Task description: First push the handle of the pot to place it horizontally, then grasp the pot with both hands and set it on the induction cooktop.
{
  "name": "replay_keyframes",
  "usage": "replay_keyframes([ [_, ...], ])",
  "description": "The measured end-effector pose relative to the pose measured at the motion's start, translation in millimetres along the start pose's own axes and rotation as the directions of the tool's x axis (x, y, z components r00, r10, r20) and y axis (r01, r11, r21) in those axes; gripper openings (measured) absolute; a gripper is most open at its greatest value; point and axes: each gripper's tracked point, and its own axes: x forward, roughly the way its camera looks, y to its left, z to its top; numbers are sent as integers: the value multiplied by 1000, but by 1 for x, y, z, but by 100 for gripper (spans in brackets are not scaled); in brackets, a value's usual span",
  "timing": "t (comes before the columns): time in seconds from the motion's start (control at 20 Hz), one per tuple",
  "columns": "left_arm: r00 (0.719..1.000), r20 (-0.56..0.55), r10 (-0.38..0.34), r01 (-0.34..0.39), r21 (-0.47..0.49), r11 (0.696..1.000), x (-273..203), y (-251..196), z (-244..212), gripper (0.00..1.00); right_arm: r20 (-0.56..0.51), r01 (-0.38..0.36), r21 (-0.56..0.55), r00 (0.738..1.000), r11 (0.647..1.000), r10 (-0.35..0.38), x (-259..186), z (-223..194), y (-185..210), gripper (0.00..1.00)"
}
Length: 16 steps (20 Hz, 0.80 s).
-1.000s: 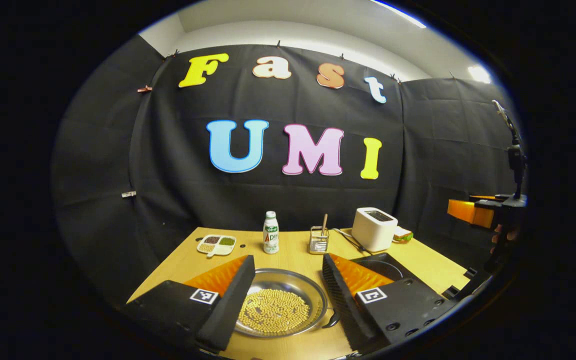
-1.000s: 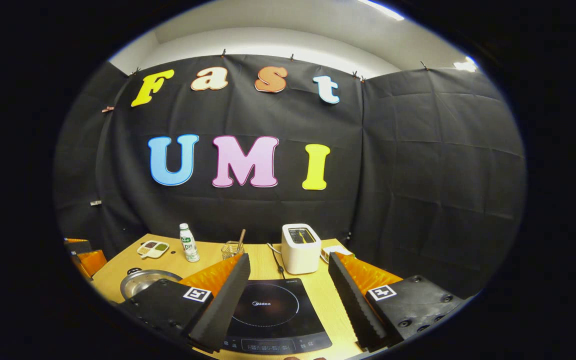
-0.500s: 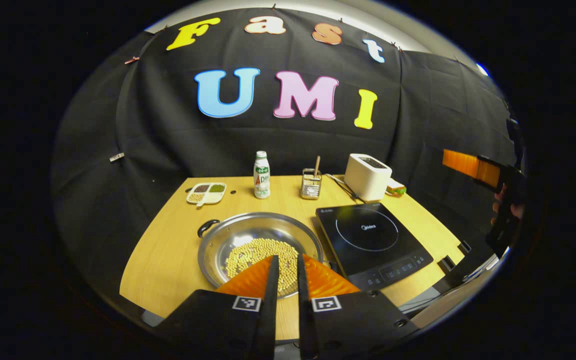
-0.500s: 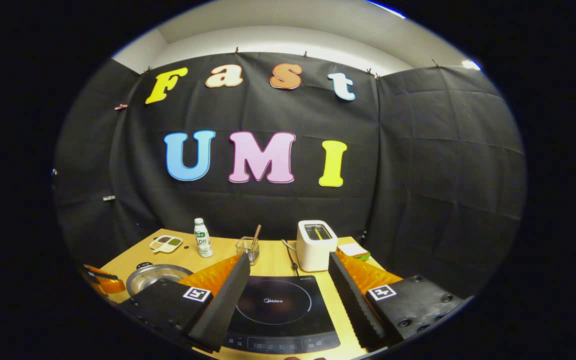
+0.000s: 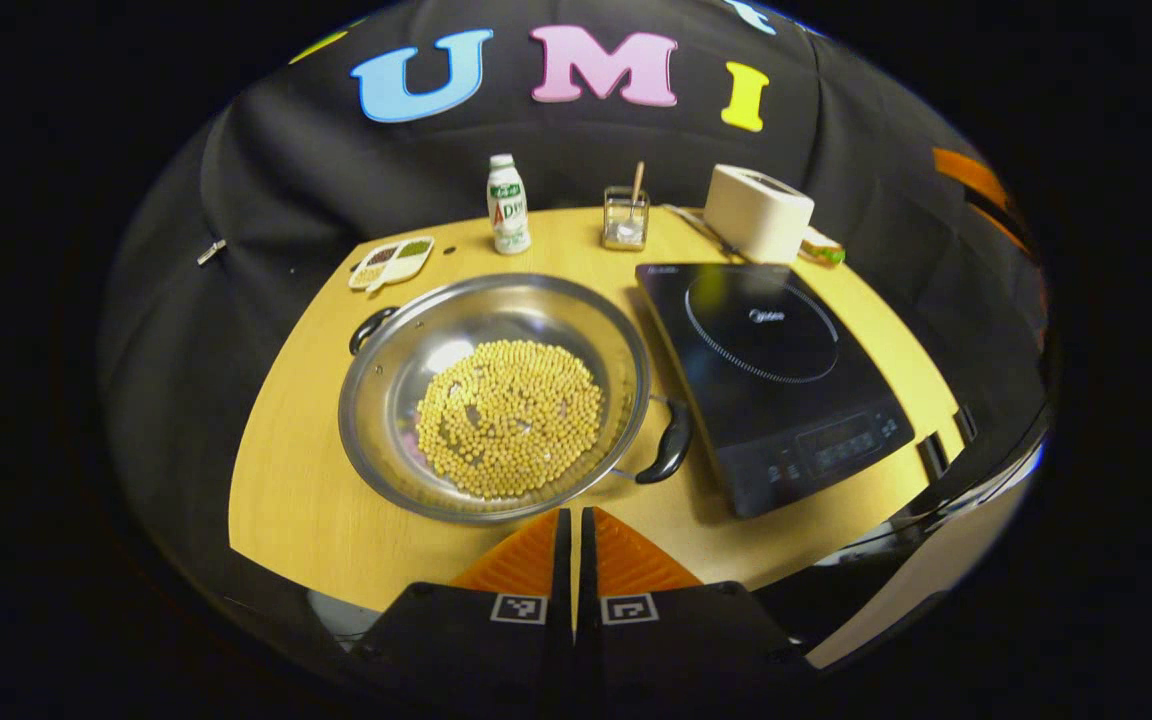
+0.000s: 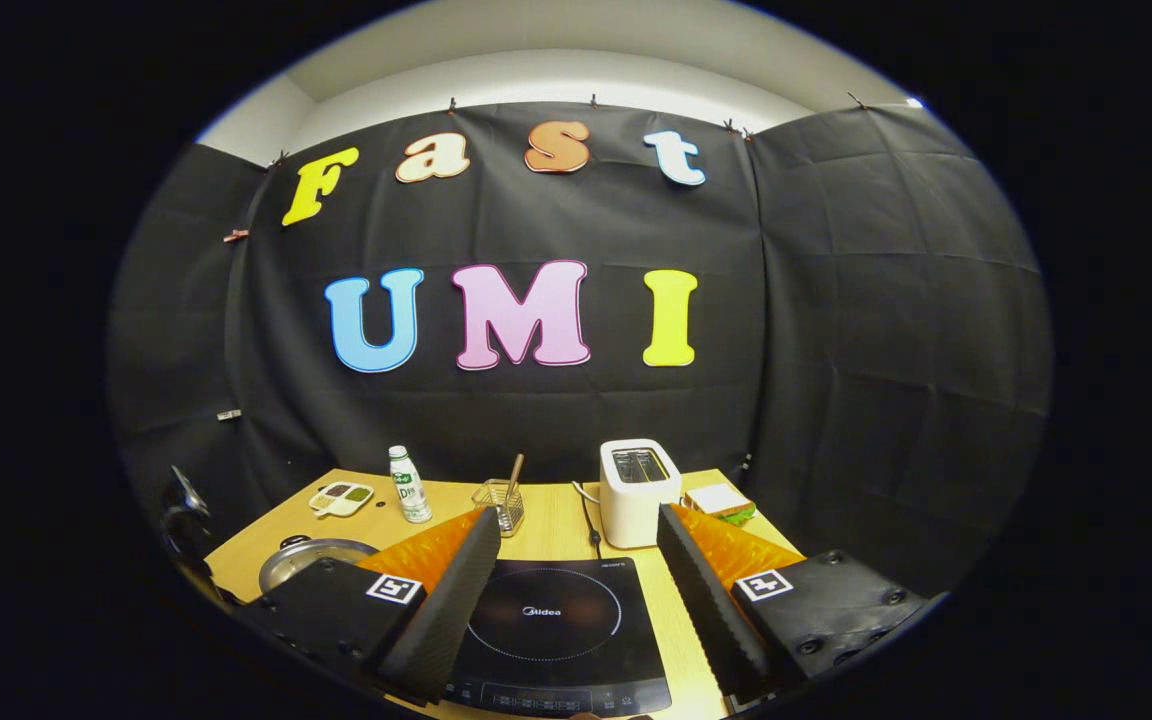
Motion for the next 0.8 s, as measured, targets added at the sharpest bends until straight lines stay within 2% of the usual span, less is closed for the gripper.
replay_keyframes([
  [0.2,995,-69,-76,74,-23,997,21,-17,-7,5,-20,13,25,1000,1000,-12,9,-3,-18,98],
  [0.8,982,-152,-112,119,39,992,66,-53,11,6,-29,79,45,997,996,-78,22,-6,-65,98],
])
